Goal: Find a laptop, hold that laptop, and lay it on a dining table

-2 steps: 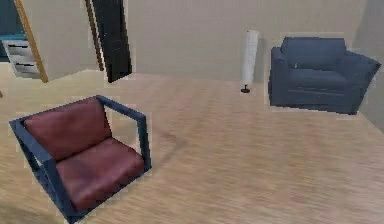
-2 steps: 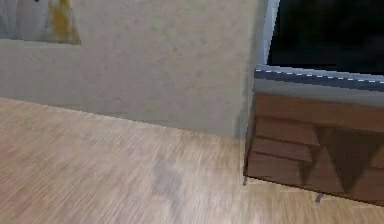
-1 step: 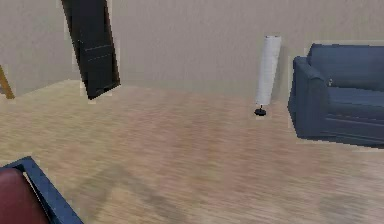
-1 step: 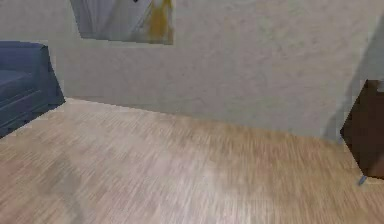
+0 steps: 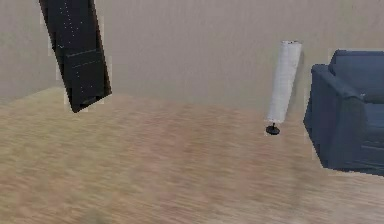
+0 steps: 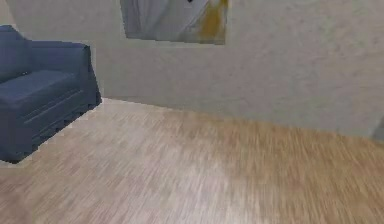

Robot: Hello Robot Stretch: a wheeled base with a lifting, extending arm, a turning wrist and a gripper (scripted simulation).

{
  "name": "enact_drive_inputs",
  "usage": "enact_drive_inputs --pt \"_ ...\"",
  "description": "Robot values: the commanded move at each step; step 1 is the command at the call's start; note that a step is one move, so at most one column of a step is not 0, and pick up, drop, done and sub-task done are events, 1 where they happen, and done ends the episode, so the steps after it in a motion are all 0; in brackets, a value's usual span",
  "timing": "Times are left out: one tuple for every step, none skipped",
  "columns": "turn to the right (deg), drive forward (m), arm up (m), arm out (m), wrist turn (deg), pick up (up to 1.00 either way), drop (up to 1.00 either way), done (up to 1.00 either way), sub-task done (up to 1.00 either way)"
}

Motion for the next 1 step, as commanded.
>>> enact_drive_inputs --pt "45.0 0.00 0.00 0.00 0.0 0.00 0.00 0.00 0.00"
